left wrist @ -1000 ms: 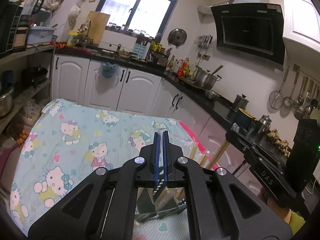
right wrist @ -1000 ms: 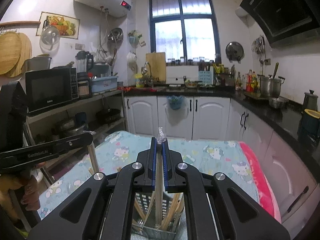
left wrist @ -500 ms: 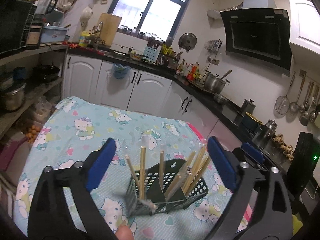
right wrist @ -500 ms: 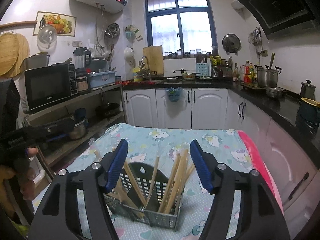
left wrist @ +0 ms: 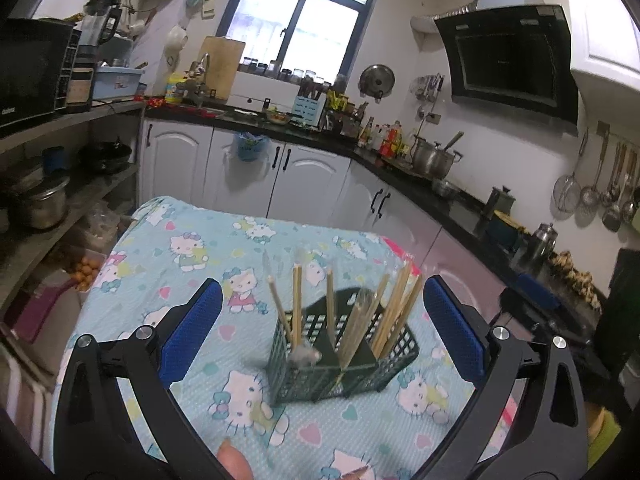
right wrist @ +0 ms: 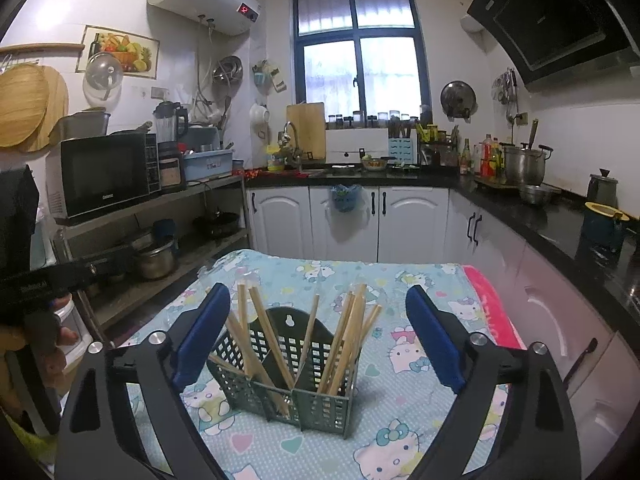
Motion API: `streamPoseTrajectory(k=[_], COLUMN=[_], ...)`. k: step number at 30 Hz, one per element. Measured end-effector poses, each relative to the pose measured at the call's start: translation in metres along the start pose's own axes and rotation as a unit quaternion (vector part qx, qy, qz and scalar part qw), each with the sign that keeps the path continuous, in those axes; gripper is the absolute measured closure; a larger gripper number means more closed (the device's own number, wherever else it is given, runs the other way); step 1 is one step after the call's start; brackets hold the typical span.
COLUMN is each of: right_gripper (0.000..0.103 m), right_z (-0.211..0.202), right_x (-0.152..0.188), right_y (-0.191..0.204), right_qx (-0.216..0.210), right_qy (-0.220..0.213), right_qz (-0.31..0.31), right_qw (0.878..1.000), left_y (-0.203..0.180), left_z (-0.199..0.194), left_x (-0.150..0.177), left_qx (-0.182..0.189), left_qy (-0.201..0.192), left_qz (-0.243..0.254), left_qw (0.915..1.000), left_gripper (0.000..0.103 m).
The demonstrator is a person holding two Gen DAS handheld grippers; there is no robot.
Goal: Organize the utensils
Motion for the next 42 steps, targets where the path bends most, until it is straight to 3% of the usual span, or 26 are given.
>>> streamPoseTrajectory(k=[10, 27, 34, 42], right_gripper=[0.007, 0.007, 0.007, 0.007], right_z=[-0.032, -0.047, -0.059, -0.078], right_x=[0.028, 0.121, 0.139, 0.145], right_y=[-0.002, 0.000, 0.011, 0.023], right_qx=[0.017, 0.040, 0.032, 0.031], right_qy=[0.002, 0.069, 0.047, -0.012], right_qz=[0.003, -0.007, -0.026, -0.040], right_qw=[1.000, 0.997, 0.998, 0.999], left_y=[-0.004, 0.012, 0.007, -0.001], left_z=[-0.015, -0.021, -0.030, -0.038], left_x=[0.043, 0.130, 0.161, 0.167], left_qx=[-0.018, -0.078, -0.078, -0.071], left_qy=[0.024, 0.077, 0.058, 0.024], left_qz=[0.016, 0.028, 0.029, 0.044], left_qw=[0.9994, 0.9936, 0.9948, 0.9962], left_gripper=[0.011, 0.011, 0.011, 0.011])
Point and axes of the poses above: each gripper's, at about its wrist camera, not at the fingertips, and z roughly the way its jaws point, y to its left, x to its underside, the point moved 7 cm from there along z, roughly the way its jaws point, and after that the axes turned 4 degrees about -y, right-handed, at the moved point
